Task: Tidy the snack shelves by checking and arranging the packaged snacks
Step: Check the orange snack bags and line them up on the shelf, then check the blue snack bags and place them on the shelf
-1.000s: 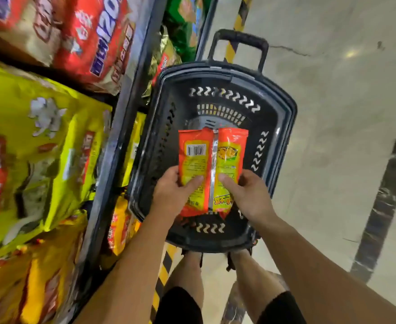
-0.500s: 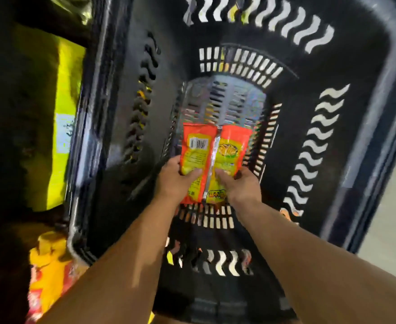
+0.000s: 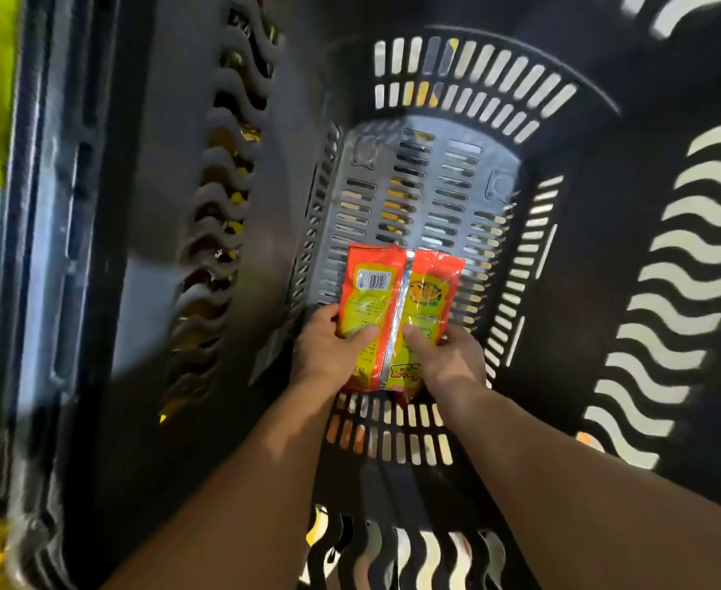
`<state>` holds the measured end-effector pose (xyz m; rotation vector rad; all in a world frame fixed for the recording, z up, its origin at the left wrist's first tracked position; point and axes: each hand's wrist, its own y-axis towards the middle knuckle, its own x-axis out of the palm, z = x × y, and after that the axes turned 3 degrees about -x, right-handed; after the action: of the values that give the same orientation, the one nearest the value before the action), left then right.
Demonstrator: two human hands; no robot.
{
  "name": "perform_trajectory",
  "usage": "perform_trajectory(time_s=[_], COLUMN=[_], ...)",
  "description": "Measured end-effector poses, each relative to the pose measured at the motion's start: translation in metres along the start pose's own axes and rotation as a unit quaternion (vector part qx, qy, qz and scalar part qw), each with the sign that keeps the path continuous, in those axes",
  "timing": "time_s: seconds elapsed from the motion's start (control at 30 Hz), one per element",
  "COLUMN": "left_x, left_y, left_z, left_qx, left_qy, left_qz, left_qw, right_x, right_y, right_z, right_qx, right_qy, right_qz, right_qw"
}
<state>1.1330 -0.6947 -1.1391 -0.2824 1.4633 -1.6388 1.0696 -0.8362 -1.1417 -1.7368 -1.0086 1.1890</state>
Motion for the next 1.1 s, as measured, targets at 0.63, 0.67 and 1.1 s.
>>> perform_trajectory(time_s=[0.63,0.67,1.1], left_x=[-0.082,-0.090,-0.184], left_y=[-0.244,-0.270,-0.608], left_z=[0.094,0.102,0.155], left_qx=[0.105,0.116,0.098], left_qy=[0.393,0.403,0.355], left_qz=[0.074,0.089,0.270], left_qw=[0.910,0.903,0.890], right_x=[-0.118,-0.130,-0.249], right_y=[-0.222,-0.248,-0.541], right_z=[-0.096,-0.106,-0.199], right_qx=[-0.310,-0.320,-0.534], right_qy=[-0.569,-0.583,-0.646], right_qz=[-0.053,-0.054,-0.026], right_qw=[0.760,0.745,0.544])
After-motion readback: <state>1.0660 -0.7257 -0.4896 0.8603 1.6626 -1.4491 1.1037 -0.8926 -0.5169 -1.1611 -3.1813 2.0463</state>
